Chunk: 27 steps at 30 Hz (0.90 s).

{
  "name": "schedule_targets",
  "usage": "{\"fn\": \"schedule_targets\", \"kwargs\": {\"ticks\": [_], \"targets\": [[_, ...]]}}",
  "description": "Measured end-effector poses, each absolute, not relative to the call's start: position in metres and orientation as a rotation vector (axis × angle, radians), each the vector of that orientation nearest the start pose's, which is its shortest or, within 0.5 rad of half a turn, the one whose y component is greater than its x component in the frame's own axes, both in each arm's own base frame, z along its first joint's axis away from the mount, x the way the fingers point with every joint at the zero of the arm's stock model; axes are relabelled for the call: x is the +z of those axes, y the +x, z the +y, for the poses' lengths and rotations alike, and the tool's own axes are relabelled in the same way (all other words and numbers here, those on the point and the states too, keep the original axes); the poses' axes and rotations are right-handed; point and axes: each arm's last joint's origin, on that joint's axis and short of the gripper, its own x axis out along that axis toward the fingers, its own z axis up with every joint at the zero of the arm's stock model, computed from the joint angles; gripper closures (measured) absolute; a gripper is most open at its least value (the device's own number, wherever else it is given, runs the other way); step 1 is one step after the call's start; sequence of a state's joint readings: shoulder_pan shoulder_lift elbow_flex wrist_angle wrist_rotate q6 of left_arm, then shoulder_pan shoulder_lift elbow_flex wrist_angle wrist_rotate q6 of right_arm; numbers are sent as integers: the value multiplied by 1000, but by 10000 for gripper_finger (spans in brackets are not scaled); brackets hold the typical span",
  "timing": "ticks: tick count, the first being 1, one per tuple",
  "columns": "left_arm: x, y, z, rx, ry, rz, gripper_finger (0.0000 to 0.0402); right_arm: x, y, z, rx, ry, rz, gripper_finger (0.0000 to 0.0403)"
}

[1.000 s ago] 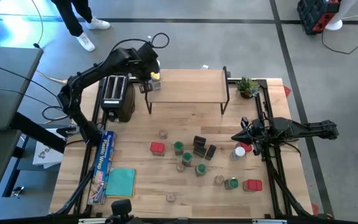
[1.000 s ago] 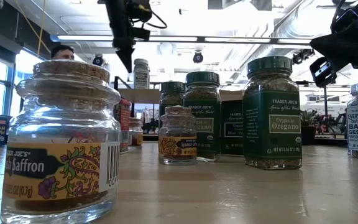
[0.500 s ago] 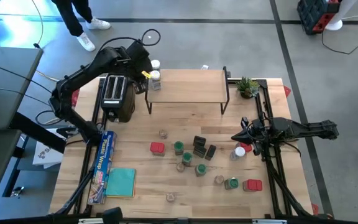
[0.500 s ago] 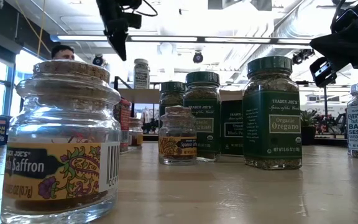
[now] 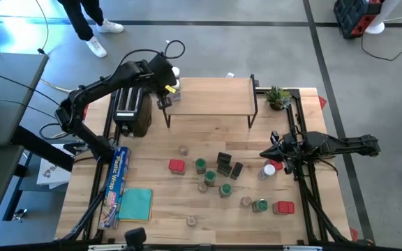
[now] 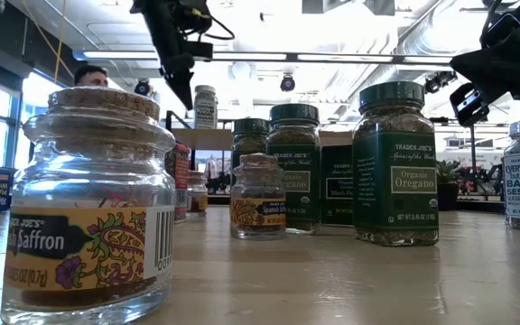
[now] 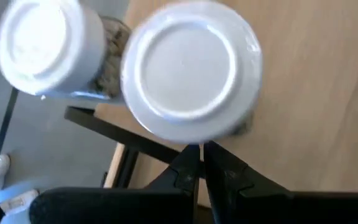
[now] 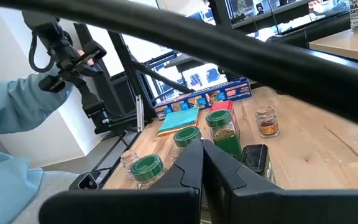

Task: Shelf spices
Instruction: Put the left white seasoning bottle on the shelf aligned with the other white seasoning bottle

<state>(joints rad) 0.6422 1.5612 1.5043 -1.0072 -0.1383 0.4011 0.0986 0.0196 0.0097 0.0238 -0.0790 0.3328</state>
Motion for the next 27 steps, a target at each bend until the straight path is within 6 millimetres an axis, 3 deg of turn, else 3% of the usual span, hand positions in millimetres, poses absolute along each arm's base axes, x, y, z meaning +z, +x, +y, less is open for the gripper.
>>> {"fn": "schedule_targets", "kwargs": {"ticks": [9,16,21,27], "targets": [[334,245,193,568,167,1195,384,168,98,12,178,332,16,403],[356,229,177,593,145,1123,384,168,98,12,178,332,15,403],[371,223,153,435,35,990,389,168,98,12,178,332,16,403],[360,243,144,333,2,1004,400,168,98,12,178,332,15,403]]}}
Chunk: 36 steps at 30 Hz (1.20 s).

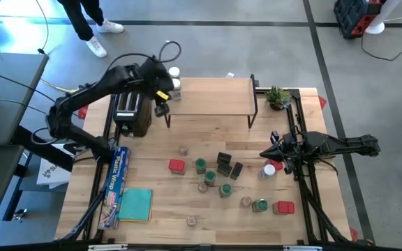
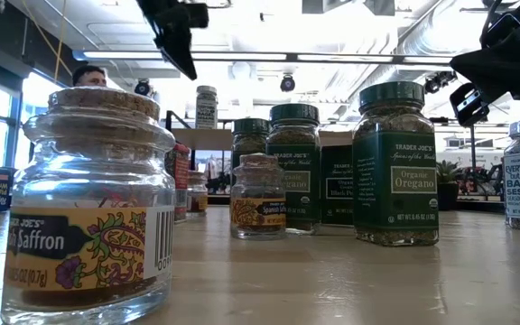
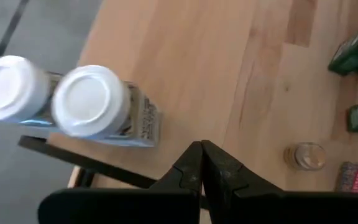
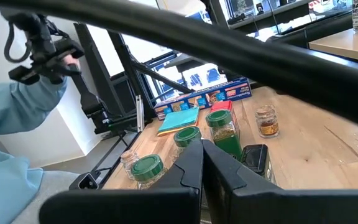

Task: Shelf spices
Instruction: Put the left white seasoning bottle on the shelf aligned with the other white seasoning bottle

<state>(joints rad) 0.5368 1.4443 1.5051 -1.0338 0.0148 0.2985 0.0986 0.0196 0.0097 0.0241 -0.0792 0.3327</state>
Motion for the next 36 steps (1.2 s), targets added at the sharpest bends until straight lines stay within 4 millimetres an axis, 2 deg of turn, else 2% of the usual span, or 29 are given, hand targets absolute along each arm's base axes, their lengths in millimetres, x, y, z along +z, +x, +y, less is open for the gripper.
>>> {"fn": "schedule_targets", "kwargs": {"ticks": [4,10,18,31,36], "targets": [[338,264,147,303,1,1083,401,168,98,12,178,332,15,403],[315,282,156,451,125,1216,401,168,98,12,178,332,15,403],[319,281,162,550,160,1189,401,168,98,12,178,332,15,403],[320,279,164,568,154,1184,401,168,98,12,178,332,16,403],[322,282,167,588,115,1128,401,168,98,12,178,332,16,403]]}}
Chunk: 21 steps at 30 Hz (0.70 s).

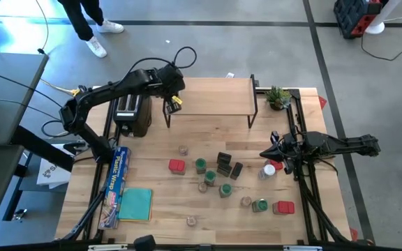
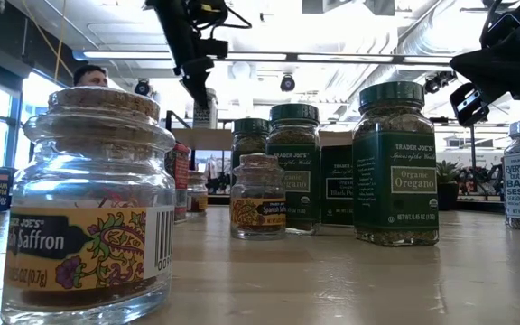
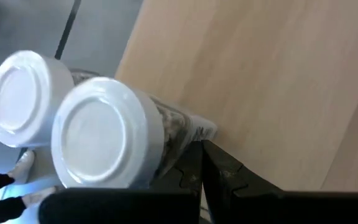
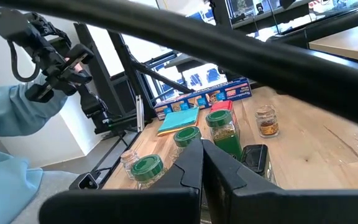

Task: Shelf spices
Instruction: Put the left white seasoning bottle on the shelf aligned with the other white seasoning bottle, then put the white seasoning bottle on the shelf aligned with the other white seasoning bottle

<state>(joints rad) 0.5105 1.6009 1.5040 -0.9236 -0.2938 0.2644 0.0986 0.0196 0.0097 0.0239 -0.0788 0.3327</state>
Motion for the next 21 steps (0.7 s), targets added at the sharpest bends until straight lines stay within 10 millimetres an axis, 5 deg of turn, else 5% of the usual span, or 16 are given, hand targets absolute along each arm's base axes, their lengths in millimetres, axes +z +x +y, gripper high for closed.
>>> {"fn": "schedule_targets", "kwargs": {"ticks": [13,21], "targets": [[326,285,166,592,124,1080,401,168,98,12,178,332,16,403],[363,272,122,530,176,946,401,168,98,12,179,332,15,403]]}}
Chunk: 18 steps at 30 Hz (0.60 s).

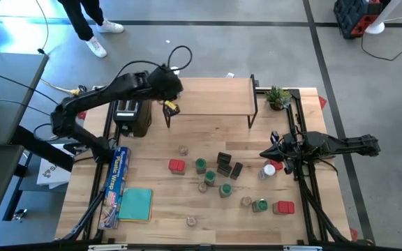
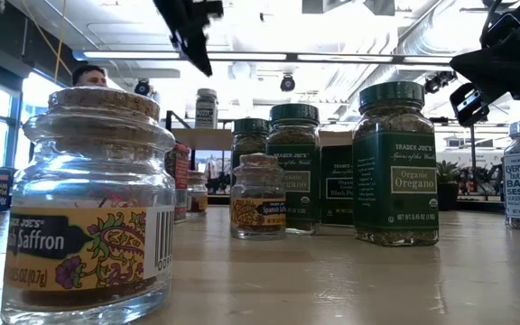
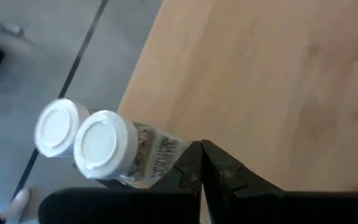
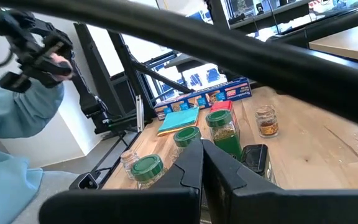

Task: Shelf spices
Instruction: Put the white seasoning bottle on the shelf aligned with the other white seasoning bottle

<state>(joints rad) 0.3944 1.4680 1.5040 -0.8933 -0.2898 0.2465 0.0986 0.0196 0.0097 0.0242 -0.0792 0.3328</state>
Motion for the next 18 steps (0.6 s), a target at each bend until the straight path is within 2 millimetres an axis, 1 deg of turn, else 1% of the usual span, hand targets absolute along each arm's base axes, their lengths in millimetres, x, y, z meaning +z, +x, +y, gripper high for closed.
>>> {"fn": "schedule_targets", "kwargs": {"ticks": [3,4,6,10,13,15,18], "targets": [[378,261,97,485,149,859,401,168,98,12,178,332,16,403],[379,257,88,467,140,835,401,168,98,12,179,332,15,403],[373,247,67,428,131,813,401,168,98,12,178,332,15,403],[348,225,29,386,63,751,401,168,98,12,178,332,15,403],[325,208,3,347,-1,661,401,168,98,12,178,332,15,403],[308,199,-11,326,-31,614,401,168,98,12,178,332,16,403],[289,187,-29,316,-64,532,401,168,98,12,178,332,16,403]]}}
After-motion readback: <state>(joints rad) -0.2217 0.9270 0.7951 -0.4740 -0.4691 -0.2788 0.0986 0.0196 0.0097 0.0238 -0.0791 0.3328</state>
